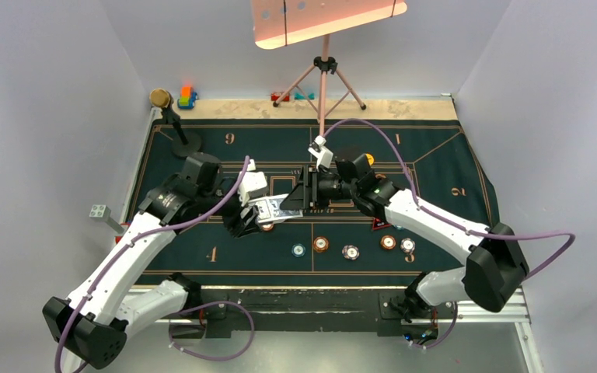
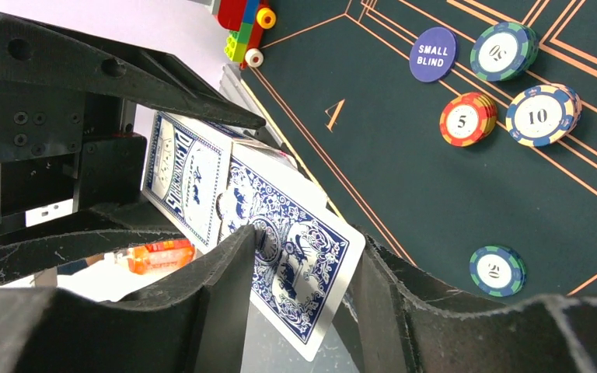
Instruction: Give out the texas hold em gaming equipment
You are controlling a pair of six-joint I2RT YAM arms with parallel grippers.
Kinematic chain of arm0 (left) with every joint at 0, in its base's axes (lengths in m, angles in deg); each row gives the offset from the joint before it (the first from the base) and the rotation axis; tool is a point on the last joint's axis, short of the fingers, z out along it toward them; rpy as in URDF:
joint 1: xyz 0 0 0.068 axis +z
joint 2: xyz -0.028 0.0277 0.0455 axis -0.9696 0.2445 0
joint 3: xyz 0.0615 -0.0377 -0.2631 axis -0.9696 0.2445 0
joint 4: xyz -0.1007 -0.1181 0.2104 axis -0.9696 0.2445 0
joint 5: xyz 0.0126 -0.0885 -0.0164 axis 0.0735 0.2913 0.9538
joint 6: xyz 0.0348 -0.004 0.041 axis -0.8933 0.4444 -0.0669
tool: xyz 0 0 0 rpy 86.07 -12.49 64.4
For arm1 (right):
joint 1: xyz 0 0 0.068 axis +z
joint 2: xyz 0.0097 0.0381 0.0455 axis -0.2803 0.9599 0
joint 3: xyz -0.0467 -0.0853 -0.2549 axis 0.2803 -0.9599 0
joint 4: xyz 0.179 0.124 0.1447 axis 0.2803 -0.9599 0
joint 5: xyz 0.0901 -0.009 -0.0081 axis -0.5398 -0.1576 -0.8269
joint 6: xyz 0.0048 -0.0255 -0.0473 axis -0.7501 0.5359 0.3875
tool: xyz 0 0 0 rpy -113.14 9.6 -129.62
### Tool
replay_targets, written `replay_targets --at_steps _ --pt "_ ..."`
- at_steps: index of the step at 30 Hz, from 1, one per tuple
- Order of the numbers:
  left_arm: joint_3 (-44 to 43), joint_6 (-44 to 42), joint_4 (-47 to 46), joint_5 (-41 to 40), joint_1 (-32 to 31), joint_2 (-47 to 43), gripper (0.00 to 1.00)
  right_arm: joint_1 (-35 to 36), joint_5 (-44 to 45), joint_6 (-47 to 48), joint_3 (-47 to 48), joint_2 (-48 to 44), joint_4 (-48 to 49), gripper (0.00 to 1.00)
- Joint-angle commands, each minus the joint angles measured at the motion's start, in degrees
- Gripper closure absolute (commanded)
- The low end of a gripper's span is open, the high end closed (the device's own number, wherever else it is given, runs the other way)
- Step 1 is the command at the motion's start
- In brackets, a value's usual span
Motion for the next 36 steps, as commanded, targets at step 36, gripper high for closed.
replay_targets --at_steps 36 --pt "-3.2 5.0 -4.9 4.8 0.5 -1.5 1.00 -7.9 1.5 4.9 4.0 -11.5 -10.5 0.70"
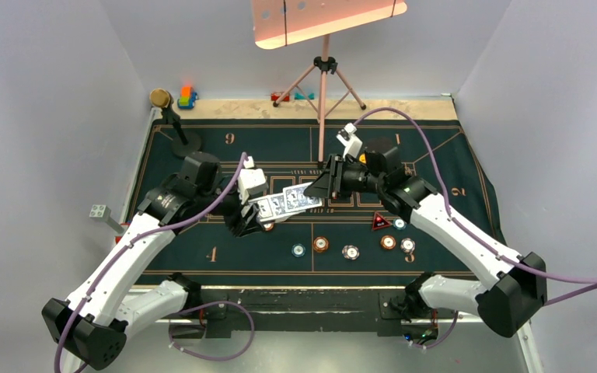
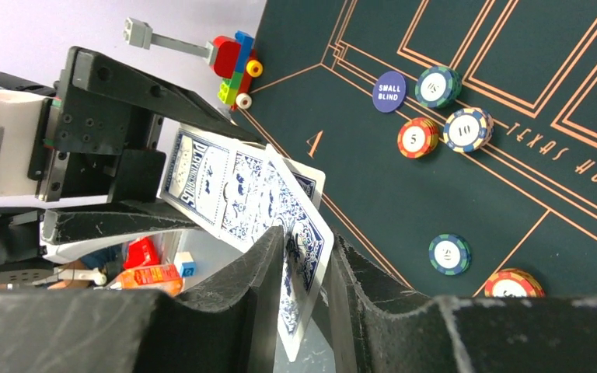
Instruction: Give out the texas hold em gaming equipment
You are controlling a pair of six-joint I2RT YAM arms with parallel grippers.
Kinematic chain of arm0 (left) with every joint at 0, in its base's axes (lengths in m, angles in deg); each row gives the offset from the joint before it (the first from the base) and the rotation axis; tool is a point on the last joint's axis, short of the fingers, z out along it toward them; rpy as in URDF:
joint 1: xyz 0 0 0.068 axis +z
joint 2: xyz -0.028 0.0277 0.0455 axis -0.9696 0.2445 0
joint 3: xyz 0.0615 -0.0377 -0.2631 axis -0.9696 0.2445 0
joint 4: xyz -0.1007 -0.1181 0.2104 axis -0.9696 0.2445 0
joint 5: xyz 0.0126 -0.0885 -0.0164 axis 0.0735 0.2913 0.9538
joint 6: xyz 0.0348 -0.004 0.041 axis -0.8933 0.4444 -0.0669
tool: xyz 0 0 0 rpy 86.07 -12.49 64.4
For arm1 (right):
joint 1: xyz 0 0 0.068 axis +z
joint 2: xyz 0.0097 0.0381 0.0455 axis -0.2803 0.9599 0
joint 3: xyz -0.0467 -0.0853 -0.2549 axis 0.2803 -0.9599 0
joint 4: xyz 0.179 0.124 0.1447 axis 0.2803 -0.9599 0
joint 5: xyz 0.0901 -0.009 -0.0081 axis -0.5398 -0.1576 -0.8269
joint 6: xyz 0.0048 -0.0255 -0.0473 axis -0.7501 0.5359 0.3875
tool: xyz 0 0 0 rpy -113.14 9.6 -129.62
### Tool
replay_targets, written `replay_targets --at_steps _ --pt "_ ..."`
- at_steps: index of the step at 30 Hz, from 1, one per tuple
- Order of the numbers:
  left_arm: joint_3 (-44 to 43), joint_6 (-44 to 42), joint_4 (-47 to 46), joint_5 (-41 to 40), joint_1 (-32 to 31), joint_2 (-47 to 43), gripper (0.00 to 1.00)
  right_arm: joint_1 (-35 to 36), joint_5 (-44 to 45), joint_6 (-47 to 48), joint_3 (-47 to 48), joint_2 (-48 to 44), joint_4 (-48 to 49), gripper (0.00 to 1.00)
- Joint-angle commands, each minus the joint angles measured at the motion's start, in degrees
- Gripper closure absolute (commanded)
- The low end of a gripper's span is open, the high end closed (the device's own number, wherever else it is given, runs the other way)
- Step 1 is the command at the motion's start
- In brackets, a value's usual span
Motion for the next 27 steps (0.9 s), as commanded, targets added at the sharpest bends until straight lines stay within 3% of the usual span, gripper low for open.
replay_targets --at_steps 1,10,16,21,27 --pt "-3.0 2.2 -3.7 3.1 0.6 -0.9 1.00 -0.6 -0.2 1.1 2.7 -1.6 -0.8 0.70" --pt "-3.9 5.9 -6.9 4.6 0.8 -0.7 1.00 -6.2 -1.8 1.5 9.8 -5.5 -4.2 0.76" --pt "-7.3 6.7 -7.1 4.2 0.8 -0.3 1.00 -11.0 -4.5 1.3 14.5 -5.1 -7.2 0.89" --pt "-8.7 6.0 -5.9 3.8 0.9 -0.6 1.00 -13.9 -5.3 0.4 12.5 -4.5 -6.5 0.99" --pt "-8.1 5.6 -4.8 3.5 1.0 -1.9 1.00 -15.5 -6.7 -1.3 6.7 -3.0 -2.5 1.00"
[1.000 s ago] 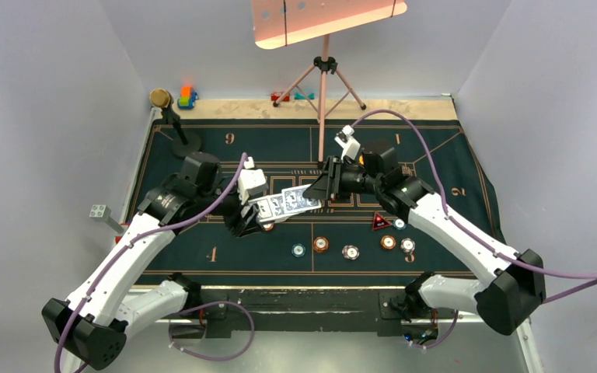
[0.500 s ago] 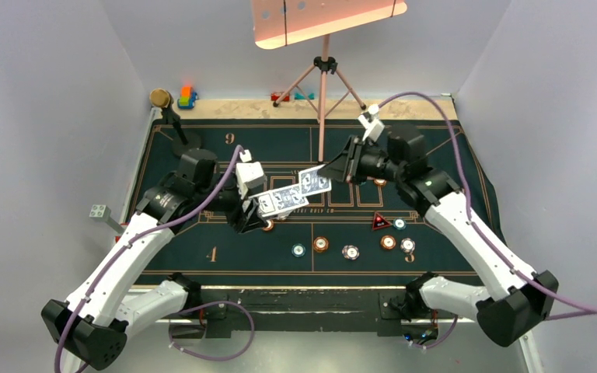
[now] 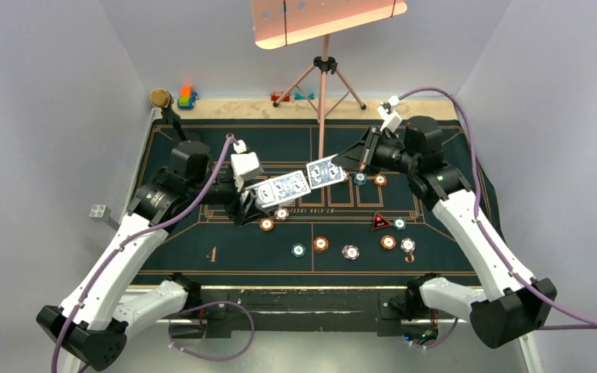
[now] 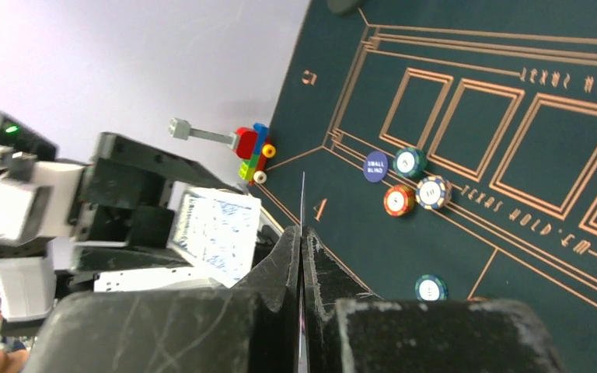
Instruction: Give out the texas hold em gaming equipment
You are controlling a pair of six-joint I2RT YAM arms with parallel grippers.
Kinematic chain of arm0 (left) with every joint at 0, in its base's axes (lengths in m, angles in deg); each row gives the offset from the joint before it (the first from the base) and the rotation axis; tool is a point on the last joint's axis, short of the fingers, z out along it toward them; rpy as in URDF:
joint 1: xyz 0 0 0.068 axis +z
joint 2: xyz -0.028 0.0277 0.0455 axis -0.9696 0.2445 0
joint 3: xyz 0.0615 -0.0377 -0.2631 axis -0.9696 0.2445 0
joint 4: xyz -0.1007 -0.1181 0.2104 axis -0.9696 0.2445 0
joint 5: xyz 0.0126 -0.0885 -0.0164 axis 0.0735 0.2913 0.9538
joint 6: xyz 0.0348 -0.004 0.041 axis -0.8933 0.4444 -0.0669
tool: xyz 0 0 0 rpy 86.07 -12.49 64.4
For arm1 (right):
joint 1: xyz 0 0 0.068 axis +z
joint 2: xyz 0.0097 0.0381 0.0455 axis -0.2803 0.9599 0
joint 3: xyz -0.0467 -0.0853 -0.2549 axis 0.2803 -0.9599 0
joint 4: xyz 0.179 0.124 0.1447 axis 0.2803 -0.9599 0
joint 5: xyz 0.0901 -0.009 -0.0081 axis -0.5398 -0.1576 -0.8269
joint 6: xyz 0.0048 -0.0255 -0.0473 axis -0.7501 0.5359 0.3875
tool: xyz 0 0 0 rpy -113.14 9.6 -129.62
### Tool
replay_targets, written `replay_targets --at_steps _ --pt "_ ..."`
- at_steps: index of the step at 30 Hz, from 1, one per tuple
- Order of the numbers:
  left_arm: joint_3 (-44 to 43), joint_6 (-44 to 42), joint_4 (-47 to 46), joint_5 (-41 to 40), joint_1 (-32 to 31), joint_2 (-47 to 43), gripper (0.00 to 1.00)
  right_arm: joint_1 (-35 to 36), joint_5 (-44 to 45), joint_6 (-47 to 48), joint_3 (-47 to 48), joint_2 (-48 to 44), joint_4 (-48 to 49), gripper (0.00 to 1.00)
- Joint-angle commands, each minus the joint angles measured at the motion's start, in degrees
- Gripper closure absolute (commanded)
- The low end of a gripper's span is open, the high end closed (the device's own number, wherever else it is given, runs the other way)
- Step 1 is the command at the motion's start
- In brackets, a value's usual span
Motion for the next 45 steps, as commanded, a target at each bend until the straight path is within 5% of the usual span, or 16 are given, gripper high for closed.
replay_targets --at_steps 1,9,15,26,35,41,45 --pt "-1.8 0.1 -1.0 1.2 0.6 -2.1 1.00 -1.8 -2.1 -0.7 -3.3 1.5 2.5 1.00" --pt "-2.4 0.4 -0.2 1.6 1.1 -2.4 1.00 -4.5 -4.4 -1.1 -7.5 5.9 7.3 1.00" --pt "-3.5 1.0 0.1 2.0 1.1 -2.3 1.00 0.3 -4.9 -6.1 -10.6 14.1 18.6 1.00" --pt "-4.7 1.7 1.8 2.6 1.2 -2.9 1.00 15.1 -1.5 -10.7 8.1 43.5 29.4 1.00" --pt "-4.7 0.6 4.0 2.3 1.2 -3.7 1.00 19.0 4.9 -13.9 17.6 58.3 32.8 1.00" --pt "-4.5 -0.4 5.2 2.6 1.2 -3.7 1.00 19.6 9.4 -8.6 18.9 57.8 24.6 0.60" --pt "-4.5 -1.0 5.8 2.5 1.2 -3.7 1.00 19.2 12.2 -4.9 18.5 54.2 19.2 0.45"
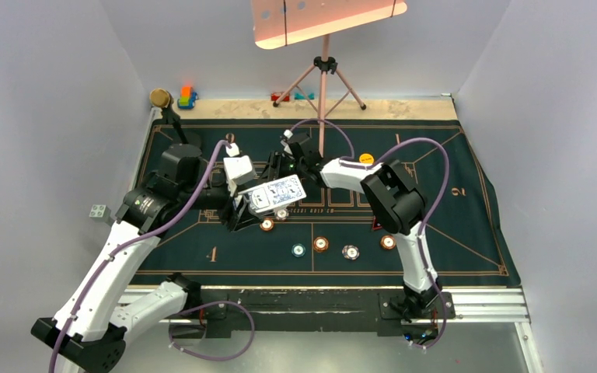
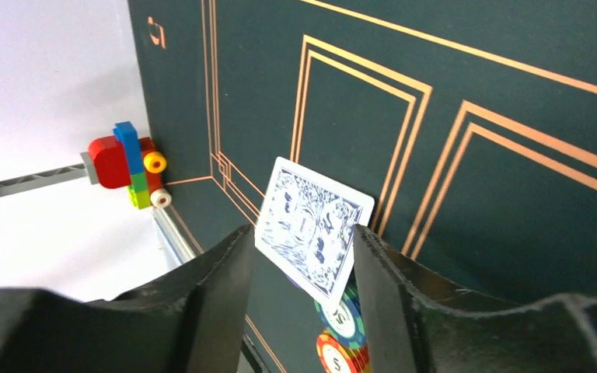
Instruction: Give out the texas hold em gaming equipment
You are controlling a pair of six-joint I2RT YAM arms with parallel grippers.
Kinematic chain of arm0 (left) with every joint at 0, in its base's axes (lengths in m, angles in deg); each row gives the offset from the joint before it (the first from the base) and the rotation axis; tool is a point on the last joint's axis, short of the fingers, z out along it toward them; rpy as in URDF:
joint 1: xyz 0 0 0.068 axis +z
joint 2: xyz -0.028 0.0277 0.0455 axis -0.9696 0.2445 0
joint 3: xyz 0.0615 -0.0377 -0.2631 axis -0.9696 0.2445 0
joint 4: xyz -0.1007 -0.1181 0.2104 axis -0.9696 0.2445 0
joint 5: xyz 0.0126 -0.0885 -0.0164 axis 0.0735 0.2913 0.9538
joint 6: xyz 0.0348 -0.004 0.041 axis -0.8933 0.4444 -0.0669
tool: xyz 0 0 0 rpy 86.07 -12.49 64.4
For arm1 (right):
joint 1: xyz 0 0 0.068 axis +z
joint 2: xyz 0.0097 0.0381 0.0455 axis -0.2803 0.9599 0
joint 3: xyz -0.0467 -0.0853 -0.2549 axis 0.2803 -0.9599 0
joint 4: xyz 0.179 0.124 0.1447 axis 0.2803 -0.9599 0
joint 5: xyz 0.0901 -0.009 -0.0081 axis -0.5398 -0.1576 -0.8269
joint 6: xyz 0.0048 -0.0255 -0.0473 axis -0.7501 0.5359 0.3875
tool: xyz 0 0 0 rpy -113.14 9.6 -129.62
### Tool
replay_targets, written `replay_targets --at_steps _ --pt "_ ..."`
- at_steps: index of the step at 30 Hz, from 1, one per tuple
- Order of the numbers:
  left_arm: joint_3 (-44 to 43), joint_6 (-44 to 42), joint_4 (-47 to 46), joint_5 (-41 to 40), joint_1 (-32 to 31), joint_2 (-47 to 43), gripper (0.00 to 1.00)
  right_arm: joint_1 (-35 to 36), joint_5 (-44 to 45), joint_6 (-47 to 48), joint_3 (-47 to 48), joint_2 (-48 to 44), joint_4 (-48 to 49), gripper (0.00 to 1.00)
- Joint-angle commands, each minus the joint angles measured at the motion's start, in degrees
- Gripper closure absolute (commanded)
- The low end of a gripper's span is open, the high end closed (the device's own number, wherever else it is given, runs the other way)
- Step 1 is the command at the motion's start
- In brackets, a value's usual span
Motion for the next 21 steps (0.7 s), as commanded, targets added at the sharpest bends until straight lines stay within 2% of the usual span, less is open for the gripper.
replay_targets --at_steps 1,8,17,21 --pt "-2.2 -1.2 -0.1 1.7 0.4 -1.0 1.00 -0.5 5.0 5.6 1.7 -7.6 -5.9 0.42" --pt "-2.2 -2.1 0.9 1.8 0.5 -1.5 1.00 -5.5 3.9 7.8 -7.8 -24.0 -8.6 0.18" --pt "-2.0 -2.7 1.1 2.0 0.4 -1.6 1.00 -12.6 -0.6 7.4 -19.3 -48.0 -11.5 0.10" --pt "-2.0 -2.7 1.1 2.1 0.5 -1.4 1.00 -12.6 -4.5 6.9 -20.1 -52.2 -12.0 0.09"
